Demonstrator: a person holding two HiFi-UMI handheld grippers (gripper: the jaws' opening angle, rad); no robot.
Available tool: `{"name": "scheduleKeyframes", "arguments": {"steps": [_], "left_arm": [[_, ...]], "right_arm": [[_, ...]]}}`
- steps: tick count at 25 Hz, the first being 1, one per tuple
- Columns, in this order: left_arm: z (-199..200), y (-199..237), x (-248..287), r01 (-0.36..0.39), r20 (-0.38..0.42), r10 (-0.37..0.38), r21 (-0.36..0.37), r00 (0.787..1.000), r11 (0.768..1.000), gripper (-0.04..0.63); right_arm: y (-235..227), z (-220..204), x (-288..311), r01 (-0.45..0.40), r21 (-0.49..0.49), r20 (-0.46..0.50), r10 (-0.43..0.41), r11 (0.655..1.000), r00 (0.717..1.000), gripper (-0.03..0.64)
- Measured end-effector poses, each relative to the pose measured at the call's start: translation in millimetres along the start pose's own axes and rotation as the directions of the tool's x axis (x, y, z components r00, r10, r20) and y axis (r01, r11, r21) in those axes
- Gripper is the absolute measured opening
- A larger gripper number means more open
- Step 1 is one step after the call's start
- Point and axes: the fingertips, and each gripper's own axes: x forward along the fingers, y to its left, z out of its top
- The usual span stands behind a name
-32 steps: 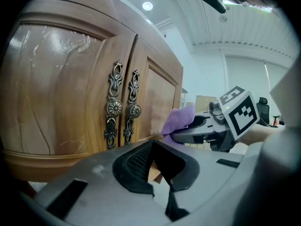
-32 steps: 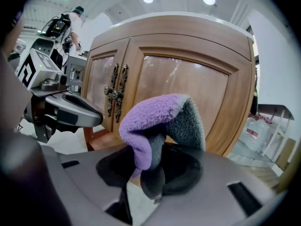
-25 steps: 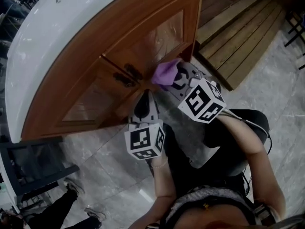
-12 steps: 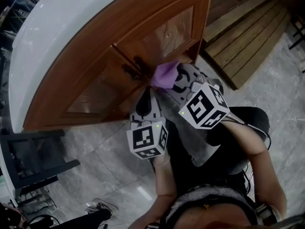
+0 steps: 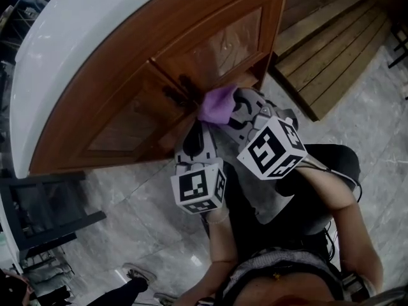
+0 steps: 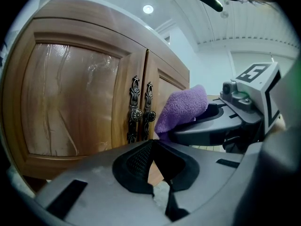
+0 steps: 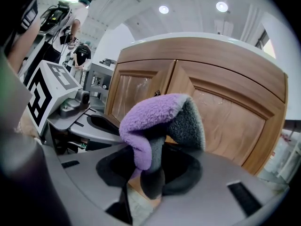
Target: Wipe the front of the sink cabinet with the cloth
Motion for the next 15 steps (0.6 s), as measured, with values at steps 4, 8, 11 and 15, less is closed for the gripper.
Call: {"name": "scheduleKeyframes", "arguments": {"steps": [4,8,11,15], "left_arm": [[1,2,1,-0.017,-0.005,0.017,-0.002,1.0,1.0,0.0],[4,4,5,-0.034,-0.005,0.034,0.0,0.999,0.999,0.0],[6,7,9,-0.042,-0.001,0.042,-0.004,0.999,0.999,0.0],[6,5,16,-0.073,-0.012,0.073,-0.014,0.997,0.997,0.0]], "right_arm": [[-4,-1,3,0.0,0.001,-0.004,0.0,1.0,1.0,0.186],[-8,-2,5,-0.022,0.007,-0.007,0.022,1.0,1.0,0.186],[-9,0,9,-0.046,0.019,-0.003,0.046,0.999,0.999,0.186],[-10,-6,9,-0.085,0.0,-0.013,0.085,0.996,0.996,0.186]]}}
